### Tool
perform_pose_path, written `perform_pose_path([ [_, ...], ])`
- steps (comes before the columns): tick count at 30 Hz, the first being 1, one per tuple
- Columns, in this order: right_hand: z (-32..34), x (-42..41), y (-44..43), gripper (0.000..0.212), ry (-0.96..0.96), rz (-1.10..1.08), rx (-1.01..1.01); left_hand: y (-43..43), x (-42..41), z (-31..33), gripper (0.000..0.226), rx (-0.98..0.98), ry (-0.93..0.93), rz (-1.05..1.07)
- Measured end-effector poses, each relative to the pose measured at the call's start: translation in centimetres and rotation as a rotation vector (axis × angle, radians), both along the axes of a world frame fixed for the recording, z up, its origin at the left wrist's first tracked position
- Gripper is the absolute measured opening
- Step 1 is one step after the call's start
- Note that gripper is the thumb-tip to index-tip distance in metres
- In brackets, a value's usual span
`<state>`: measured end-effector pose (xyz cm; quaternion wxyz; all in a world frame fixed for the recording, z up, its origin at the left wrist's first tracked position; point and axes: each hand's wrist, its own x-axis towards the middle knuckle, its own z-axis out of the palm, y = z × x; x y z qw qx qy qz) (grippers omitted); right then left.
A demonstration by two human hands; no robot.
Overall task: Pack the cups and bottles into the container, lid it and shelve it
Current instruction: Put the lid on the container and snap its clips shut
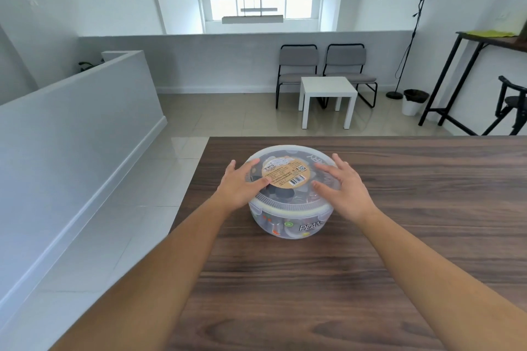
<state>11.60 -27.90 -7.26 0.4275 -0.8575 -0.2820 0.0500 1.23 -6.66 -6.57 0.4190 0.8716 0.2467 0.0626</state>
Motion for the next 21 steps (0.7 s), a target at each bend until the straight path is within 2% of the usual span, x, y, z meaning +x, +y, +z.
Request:
perform_pose_path([
  [3, -0.1, 0.5, 0.6, 0.057, 0.363, -0.054, 0.178, 0.1, 0.5, -0.4, 0.062, -0.23, -0.081, -0.02],
  [6, -0.6, 0.7, 1.0, 0.058, 0.544, -0.064, 0.429, -0.2, 0.5, -0.9, 0.063, -0.412, -0.203, 0.012],
  [11, -0.3, 1.3, 1.6, 0.057, 0.65, -0.088, 0.539, -0.5, 0.9, -1.4, 0.063, -0.507, -0.257, 0.063],
  [21, -0.7, 1.7, 1.5, 0.053, 0.634, -0.054, 0.545, -0.4, 1.1, -2.0, 0.063, -0.532, -0.301, 0.064],
])
